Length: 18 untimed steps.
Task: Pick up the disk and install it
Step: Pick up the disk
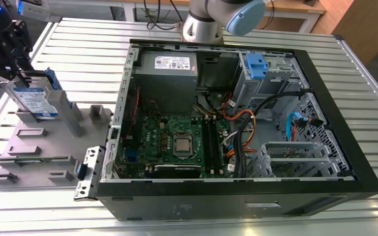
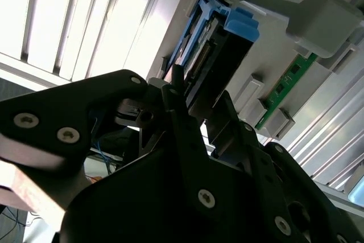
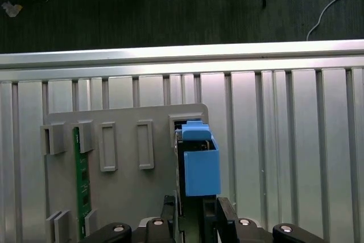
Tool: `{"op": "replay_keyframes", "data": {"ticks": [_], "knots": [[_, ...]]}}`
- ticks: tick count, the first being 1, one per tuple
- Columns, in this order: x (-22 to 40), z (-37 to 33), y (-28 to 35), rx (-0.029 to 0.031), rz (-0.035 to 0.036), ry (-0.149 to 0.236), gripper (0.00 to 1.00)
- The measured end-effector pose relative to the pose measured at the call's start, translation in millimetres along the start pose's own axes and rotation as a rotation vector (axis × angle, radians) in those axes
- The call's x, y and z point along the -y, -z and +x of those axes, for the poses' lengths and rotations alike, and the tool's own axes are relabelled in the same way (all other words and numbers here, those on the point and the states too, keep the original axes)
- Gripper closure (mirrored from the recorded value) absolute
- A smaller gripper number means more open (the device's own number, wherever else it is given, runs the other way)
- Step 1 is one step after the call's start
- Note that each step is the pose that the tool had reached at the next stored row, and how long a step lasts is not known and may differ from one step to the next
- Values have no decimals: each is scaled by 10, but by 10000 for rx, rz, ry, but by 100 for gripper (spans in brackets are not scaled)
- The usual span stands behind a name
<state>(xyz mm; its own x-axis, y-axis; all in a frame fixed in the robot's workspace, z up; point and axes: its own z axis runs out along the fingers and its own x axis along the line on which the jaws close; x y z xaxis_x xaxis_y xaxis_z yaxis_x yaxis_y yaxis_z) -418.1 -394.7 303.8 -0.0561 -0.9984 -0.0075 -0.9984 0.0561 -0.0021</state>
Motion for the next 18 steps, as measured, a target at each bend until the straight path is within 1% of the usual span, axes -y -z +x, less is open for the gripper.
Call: {"op": "replay_keyframes", "data": {"ticks": [9,11,12,18], "knots": [[0,0,0,0,0,1,58],[0,0,0,-1,-1,1,60],[0,0,1,-1,-1,1,65],[0,0,0,0,0,1,65]]}}
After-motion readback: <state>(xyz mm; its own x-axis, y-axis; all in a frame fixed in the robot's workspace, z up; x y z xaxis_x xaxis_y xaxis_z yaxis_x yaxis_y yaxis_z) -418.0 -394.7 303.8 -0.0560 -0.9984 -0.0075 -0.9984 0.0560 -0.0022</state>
